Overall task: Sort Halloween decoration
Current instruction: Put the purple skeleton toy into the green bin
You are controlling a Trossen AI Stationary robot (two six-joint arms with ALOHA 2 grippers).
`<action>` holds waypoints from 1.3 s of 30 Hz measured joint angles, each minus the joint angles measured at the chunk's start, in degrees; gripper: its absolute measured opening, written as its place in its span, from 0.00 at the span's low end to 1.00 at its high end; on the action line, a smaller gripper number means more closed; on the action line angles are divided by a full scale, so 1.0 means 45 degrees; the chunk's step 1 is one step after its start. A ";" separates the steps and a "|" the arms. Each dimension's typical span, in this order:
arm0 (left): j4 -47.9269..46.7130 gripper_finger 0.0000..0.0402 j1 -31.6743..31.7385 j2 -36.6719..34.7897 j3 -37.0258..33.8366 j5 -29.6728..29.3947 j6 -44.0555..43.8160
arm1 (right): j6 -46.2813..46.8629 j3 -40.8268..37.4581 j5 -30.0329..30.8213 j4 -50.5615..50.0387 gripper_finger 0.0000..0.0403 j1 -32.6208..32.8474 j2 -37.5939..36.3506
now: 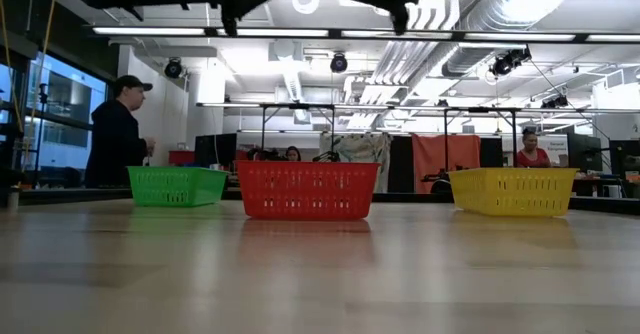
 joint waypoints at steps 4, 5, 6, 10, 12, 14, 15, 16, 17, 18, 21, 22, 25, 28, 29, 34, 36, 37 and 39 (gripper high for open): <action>0.0089 0.49 -0.0385 0.0590 0.0000 0.0005 0.0013 | -0.0266 0.1236 -0.0093 0.0005 0.03 0.0000 0.1157; 0.0077 0.49 -0.0509 0.0693 0.0000 0.0006 0.0149 | -0.0346 0.1533 -0.0147 -0.0005 0.03 0.0000 0.1459; 0.0050 0.49 -0.0614 0.0773 -0.0004 0.0006 0.0355 | -0.0473 0.1779 -0.0288 -0.0196 0.03 -0.0002 0.1711; 0.0125 0.49 -0.0948 0.0876 -0.0005 -0.0035 0.1144 | -0.0765 0.2488 -0.0725 -0.0715 0.03 -0.0010 0.2494; 0.0169 0.49 -0.1046 0.0876 -0.0005 -0.0087 0.1320 | -0.0780 0.2690 -0.0748 -0.0674 0.03 -0.0010 0.2745; 0.0216 0.49 -0.1051 0.0876 -0.0005 -0.0104 0.1328 | -0.0809 0.2739 -0.0776 -0.0694 0.03 -0.0010 0.2850; 0.0282 0.49 -0.1044 0.0876 -0.0005 -0.0114 0.1333 | -0.0809 0.2784 -0.0787 -0.0658 0.03 -0.0010 0.2896; 0.0383 0.49 -0.1044 0.0876 -0.0005 -0.0121 0.1356 | -0.0809 0.2787 -0.0787 -0.0686 0.03 -0.0010 0.2904; 0.0487 0.48 -0.1044 0.0887 -0.0005 -0.0128 0.1464 | -0.0809 0.2787 -0.0787 -0.0695 0.03 -0.0010 0.2904; 0.0540 0.48 -0.1044 0.0915 -0.0005 -0.0146 0.1625 | -0.0809 0.2787 -0.0787 -0.0675 0.03 -0.0010 0.2904; 0.0463 0.43 -0.1039 0.1092 -0.0010 -0.0151 0.1857 | -0.0802 0.2787 -0.0787 -0.0675 0.03 -0.0010 0.2904; 0.0474 0.42 -0.1039 0.1163 -0.0010 -0.0151 0.1902 | -0.0799 0.2787 -0.0787 -0.0673 0.03 -0.0010 0.2904; 0.0757 0.36 -0.1044 0.1394 -0.0010 -0.0151 0.1985 | -0.0799 0.2787 -0.0787 -0.0670 0.03 -0.0010 0.2904; 0.1339 0.31 -0.1044 0.1585 -0.0010 -0.0102 0.1974 | -0.0770 0.2787 -0.0787 -0.0670 0.03 -0.0010 0.2904; 0.1426 0.29 -0.1044 0.1604 -0.0010 -0.0102 0.1982 | -0.0770 0.2787 -0.0787 -0.0670 0.03 -0.0010 0.2904; 0.1491 0.21 -0.1044 0.1600 -0.0010 -0.0092 0.1998 | -0.0770 0.2787 -0.0782 -0.0679 0.03 -0.0010 0.2904; 0.1493 0.16 -0.1043 0.1595 -0.0010 -0.0091 0.1998 | -0.0765 0.2787 -0.0778 -0.0683 0.03 -0.0010 0.2904; 0.1487 0.14 -0.1039 0.1594 -0.0010 -0.0092 0.1998 | -0.0768 0.2787 -0.0782 -0.0695 0.03 -0.0005 0.2904; 0.1483 0.09 -0.1035 0.1585 -0.0010 -0.0092 0.1998 | -0.0765 0.2787 -0.0774 -0.0716 0.03 0.0000 0.2904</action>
